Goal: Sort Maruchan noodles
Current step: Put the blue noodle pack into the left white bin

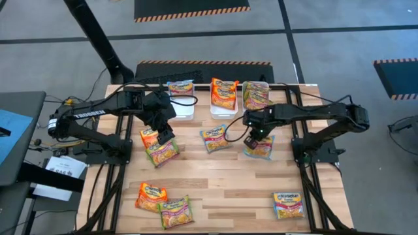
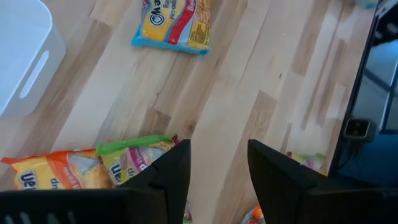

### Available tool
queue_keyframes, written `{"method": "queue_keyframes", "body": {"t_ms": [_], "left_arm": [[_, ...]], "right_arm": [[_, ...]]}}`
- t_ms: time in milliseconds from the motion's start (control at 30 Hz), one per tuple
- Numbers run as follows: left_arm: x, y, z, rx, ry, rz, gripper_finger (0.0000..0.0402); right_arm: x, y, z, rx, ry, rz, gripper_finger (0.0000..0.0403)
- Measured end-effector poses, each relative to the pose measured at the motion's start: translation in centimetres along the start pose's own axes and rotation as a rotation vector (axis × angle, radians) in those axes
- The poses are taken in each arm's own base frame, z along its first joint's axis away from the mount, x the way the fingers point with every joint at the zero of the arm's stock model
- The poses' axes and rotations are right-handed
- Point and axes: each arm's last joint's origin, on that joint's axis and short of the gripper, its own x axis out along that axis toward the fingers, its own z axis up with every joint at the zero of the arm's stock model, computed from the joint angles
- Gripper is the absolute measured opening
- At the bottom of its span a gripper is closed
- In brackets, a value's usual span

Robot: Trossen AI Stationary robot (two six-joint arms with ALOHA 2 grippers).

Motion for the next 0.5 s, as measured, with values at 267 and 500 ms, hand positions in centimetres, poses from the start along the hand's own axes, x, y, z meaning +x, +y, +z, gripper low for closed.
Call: {"method": "queue_keyframes", "body": {"t_ms": [267,500], "left_arm": [[-0.4,-0.5,2.4,-0.205,-0.231,-0.106,0.0144],[-1.6,0.7,4.9,-0.303,-0.485,-0.108,0.0144]], "right_arm": [[-4.4,3.6,3.7,-0.144,-0.25,0.031,0.0007],[-7.8,5.2,7.7,-0.307,-0.444,0.033,0.0007]]}}
